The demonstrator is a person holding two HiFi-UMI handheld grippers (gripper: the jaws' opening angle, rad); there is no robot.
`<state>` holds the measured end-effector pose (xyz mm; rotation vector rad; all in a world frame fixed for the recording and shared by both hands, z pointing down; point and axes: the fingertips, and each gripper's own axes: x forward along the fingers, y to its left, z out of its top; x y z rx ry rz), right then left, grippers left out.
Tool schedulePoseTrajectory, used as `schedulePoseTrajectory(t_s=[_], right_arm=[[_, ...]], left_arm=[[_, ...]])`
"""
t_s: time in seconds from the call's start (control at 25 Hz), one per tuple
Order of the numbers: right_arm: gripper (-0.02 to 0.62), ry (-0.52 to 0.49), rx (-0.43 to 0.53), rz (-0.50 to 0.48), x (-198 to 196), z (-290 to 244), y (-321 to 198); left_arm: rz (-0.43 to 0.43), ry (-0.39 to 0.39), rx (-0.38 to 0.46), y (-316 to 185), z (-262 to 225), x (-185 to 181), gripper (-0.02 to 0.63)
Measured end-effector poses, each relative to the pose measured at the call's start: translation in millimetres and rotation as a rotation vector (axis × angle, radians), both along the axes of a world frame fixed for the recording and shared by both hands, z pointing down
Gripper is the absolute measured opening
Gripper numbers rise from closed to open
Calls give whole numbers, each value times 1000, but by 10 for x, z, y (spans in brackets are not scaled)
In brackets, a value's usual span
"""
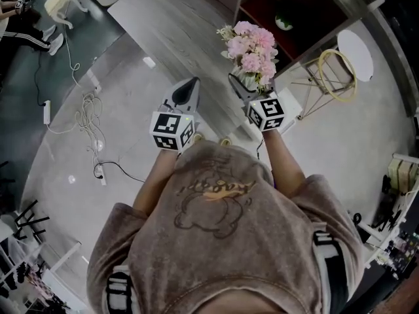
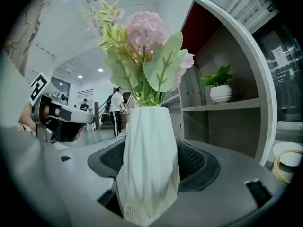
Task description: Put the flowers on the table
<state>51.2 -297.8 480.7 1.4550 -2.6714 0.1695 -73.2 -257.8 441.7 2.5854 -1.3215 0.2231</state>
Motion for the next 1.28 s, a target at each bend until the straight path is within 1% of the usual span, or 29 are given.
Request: schedulePoseTrajectory(t_s=[0.2,0.44,0.76,0.96,1.28], right_arm=[[322,7,-13,-7,-50,163,-198],[321,23,-19,-14,-45,355,-358],[322,33,-36,-14,-31,559,-446],[321,56,-14,-18,-7,591,-490],[322,39,-30,-10,-11,694,-510]], left_arm=[[-7,7,-20,-82,54,-36,18],[-25,-5,-33,-132,85,-74,18],[-38,-15,-47,-110,122,-77,18],[-48,-21,-61,-129,160,-52,18],[-57,-18,-78,-164,211,-86,18]])
